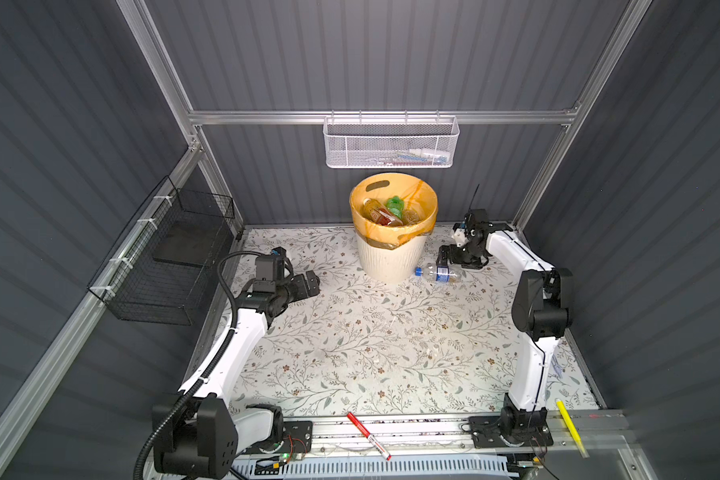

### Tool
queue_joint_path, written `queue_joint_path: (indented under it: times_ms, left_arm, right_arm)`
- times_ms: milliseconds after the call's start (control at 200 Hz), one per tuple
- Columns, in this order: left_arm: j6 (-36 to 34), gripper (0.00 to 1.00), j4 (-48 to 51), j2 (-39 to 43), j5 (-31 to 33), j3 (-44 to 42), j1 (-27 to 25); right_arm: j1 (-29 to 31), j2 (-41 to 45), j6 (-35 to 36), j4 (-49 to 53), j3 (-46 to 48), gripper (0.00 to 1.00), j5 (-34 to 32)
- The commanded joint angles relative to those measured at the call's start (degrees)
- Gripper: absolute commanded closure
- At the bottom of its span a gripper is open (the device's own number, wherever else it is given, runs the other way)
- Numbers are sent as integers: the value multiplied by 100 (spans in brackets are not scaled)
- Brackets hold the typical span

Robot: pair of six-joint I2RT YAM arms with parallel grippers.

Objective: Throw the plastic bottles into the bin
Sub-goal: 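Withdraw left arm while right gripper reaches the clear blue-label bottle, then close the right gripper around the clear blue-label water bottle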

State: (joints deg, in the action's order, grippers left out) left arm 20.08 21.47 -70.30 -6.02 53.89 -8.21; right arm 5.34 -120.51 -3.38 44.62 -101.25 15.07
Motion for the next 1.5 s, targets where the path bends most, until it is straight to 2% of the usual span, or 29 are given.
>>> queue_joint_path:
  times_ms: [0, 230, 530, 710, 730, 910, 1206, 1391, 1496]
  left_arm:
    - [-42, 0, -152, -141, -107, 45, 39]
    - [-97, 0, -129, -258, -127, 127, 39]
    - [-24, 0, -207, -307, -256, 52, 39]
    - [-64, 0, -157, -265, -263, 30, 39]
    - [-65, 0, -153, -265, -263, 28, 39]
    - [-38, 0, -170, -300, -347, 17, 39]
    - [-92, 0, -49, -238, -310, 6, 39]
    - [-91, 0, -73, -256, -323, -68, 38]
    - [-74, 0, -106, -278, -337, -112, 39]
  right_arm:
    - [20, -16, 336, -75, 90, 1, 766]
    - [95, 373, 351, -261, 836, 1, 962]
    - [480, 1588, -192, -748, 2327, 1, 860]
    - [818, 2112, -163, -709, 2829, 1, 487]
    - [861, 2123, -113, -665, 2823, 1, 227]
    - [994, 1699, 277, -244, 2327, 1, -462]
    - [1052, 712, 669, -146, 1477, 1, -1106]
    - [1147, 487, 732, -349, 1482, 8, -1292]
    - [1188, 467, 713, -491, 1598, 16, -1358]
